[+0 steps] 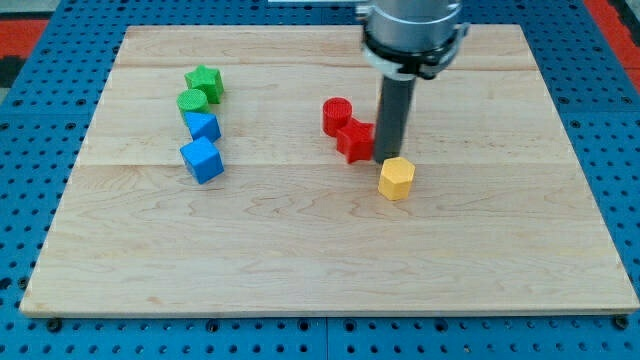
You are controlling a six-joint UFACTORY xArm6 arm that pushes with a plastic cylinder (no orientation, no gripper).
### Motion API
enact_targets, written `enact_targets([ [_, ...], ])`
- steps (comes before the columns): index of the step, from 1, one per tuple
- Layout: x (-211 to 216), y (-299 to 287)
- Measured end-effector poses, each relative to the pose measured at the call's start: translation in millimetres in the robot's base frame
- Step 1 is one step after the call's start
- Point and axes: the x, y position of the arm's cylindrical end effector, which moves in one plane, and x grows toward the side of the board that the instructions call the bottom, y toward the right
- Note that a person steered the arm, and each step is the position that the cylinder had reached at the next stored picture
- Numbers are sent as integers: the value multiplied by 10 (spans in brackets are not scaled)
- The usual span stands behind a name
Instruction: Slide the yellow hexagon below the blue cube
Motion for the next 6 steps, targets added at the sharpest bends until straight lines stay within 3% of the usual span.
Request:
enact_targets([
  [1,-77,630],
  [2,369,826],
  [3,684,246],
  [4,700,-42],
  [5,583,753],
  [6,285,313],
])
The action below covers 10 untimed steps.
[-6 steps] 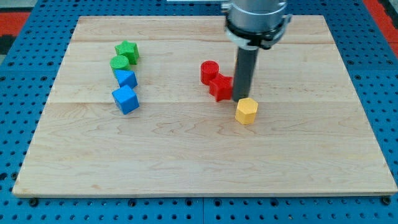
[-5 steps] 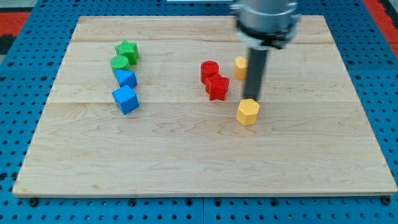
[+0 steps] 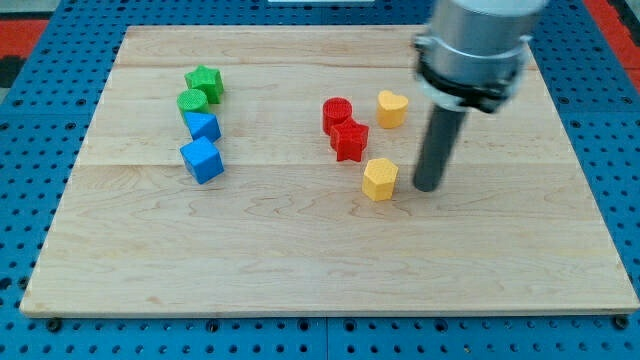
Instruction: Slide the yellow hexagon below the blue cube
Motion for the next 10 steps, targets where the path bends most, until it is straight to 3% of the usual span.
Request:
enact_targets([
  [1,100,-722],
  [2,343,-1052],
  [3,291,-562],
  [4,111,-531],
  [5,100,-1219],
  [6,115,-1457],
  [9,187,-1825],
  [10,6,-1701],
])
